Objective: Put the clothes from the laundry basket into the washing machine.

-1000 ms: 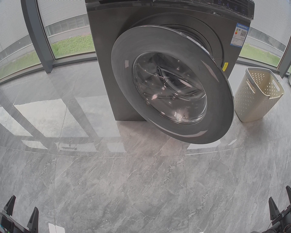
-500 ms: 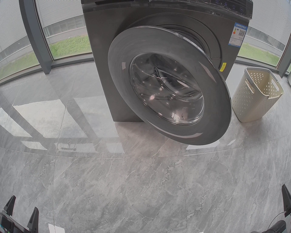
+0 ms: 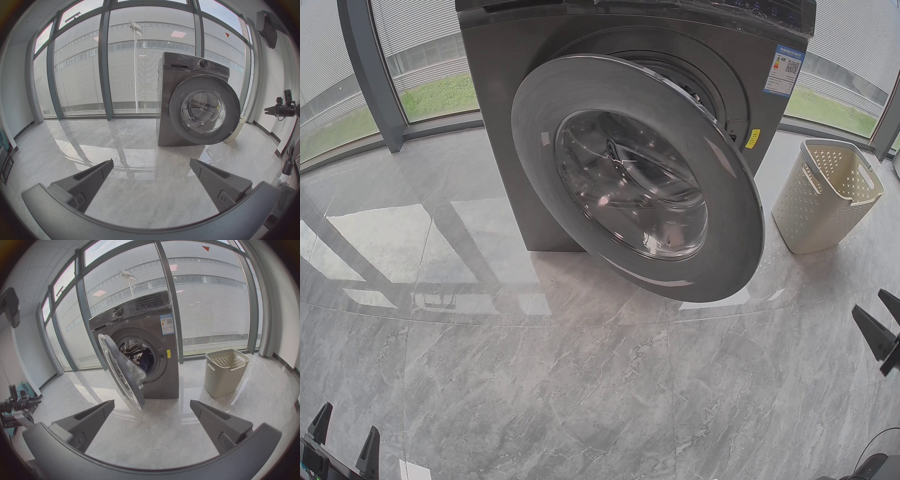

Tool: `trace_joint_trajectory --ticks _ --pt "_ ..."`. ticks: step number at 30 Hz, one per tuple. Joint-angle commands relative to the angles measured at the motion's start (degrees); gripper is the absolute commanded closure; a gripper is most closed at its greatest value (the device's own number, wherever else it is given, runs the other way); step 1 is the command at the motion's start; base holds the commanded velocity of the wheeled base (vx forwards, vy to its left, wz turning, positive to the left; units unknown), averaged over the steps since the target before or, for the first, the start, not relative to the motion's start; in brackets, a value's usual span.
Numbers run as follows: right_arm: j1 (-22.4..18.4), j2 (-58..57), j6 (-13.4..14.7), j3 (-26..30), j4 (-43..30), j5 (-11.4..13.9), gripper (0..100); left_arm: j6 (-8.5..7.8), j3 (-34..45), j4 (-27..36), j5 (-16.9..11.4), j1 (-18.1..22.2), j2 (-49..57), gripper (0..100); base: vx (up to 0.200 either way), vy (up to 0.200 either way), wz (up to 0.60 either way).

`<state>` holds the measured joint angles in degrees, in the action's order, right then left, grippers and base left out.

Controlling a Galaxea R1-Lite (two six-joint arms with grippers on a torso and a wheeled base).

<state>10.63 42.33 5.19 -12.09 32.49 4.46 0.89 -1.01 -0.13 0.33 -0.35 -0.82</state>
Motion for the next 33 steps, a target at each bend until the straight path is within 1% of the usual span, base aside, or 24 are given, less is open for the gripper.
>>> trace_joint_trajectory --ticks 1,2,4,7,15,16,18,21,23,25,27,28,29,30,33 --pt "15.9 36.8 5.1 -2.3 27.0 -3.5 0 0.16 1.0 0.0 0.0 0.0 0.5 0 0.0 0.0 0.0" --pt "16.0 36.9 5.1 -2.4 27.2 -3.5 0 0.16 1.0 0.0 0.0 0.0 0.5 0 0.0 0.0 0.0" --pt "17.9 39.3 5.2 -3.7 28.7 -3.5 0 -0.19 1.0 0.0 -0.1 0.0 0.5 0 0.0 0.0 0.0" --pt "20.7 41.1 5.3 -5.0 30.1 -3.5 0 -0.27 1.0 0.0 -0.1 0.0 0.5 0 0.0 0.0 0.0" --pt "24.4 45.9 5.2 -6.8 35.9 -3.4 0 -0.36 1.0 0.0 -0.1 0.0 0.5 0 0.0 0.0 0.0" --pt "24.4 45.9 5.2 -6.8 35.9 -3.4 0 -0.36 1.0 0.0 -0.1 0.0 0.5 0 0.0 0.0 0.0" --pt "24.4 48.1 4.7 -7.6 39.1 -3.7 0 -0.27 1.0 0.0 -0.1 0.0 0.5 0 0.0 0.0 0.0" --pt "23.7 49.4 4.7 -9.4 41.4 -3.8 0 -0.27 1.0 0.0 -0.1 0.0 0.5 0 0.2 0.0 0.0" --pt "23.1 49.5 4.8 -10.1 41.7 -4.4 0 -0.27 1.0 0.0 -0.1 0.0 0.5 0 0.2 0.0 0.0" --pt "20.7 49.6 4.9 -10.8 41.6 -5.4 0 -0.27 1.0 0.0 -0.1 0.0 0.5 0 0.2 0.0 0.0" --pt "17.8 49.8 5.0 -11.0 41.8 -5.5 0 -0.27 1.0 0.0 -0.1 0.0 0.5 0 0.2 0.0 0.0" --pt "17.6 49.8 5.0 -11.1 41.8 -5.5 0 -0.27 1.0 0.0 -0.1 0.0 0.5 0 0.0 0.0 0.0" --pt "15.6 49.9 5.0 -11.2 41.8 -5.3 0 -0.27 1.0 0.0 -0.1 0.0 0.5 0 0.0 0.0 0.0" --pt "14.6 49.9 5.0 -11.4 41.8 -5.3 0 -0.36 1.0 0.0 -0.1 0.0 0.5 0 0.0 0.0 0.0" --pt "12.6 49.6 5.0 -11.2 41.7 -5.3 0 -0.36 1.0 0.0 -0.1 0.0 0.5 0 0.0 0.0 0.0"
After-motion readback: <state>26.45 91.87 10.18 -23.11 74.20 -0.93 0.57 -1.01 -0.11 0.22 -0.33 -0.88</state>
